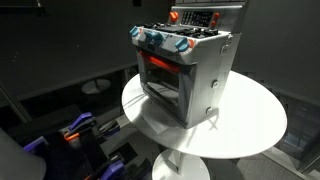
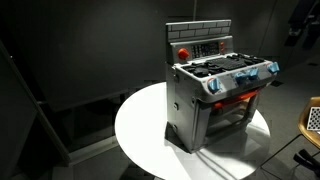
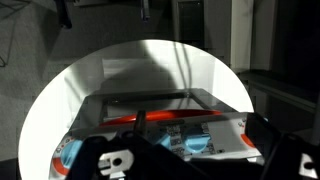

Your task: Press the top right button on the stove

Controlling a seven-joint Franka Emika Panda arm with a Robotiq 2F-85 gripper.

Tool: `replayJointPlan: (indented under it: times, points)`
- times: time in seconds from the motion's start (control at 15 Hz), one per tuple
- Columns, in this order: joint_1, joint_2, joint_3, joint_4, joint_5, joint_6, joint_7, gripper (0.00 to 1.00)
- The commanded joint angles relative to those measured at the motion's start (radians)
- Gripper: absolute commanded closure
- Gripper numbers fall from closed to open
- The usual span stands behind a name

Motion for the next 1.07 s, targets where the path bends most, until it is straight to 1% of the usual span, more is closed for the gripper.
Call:
replayJointPlan:
  times: [0.0, 0.33, 0.6, 0.73, 1.0]
  points:
    - [-0.021, 0.037, 0.018, 0.057, -0.021, 0.032, 0.018, 0.0]
    - [-0.046, 0.117, 0.032, 0.141, -0.077, 0.114, 0.053, 0.0]
    - [-0.078, 0.209, 0.049, 0.208, -0.186, 0.207, 0.136, 0.0]
    - [-0.095, 0.257, 0.055, 0.232, -0.263, 0.268, 0.191, 0.0]
    - [-0.111, 0.344, 0.052, 0.275, -0.397, 0.366, 0.295, 0.0]
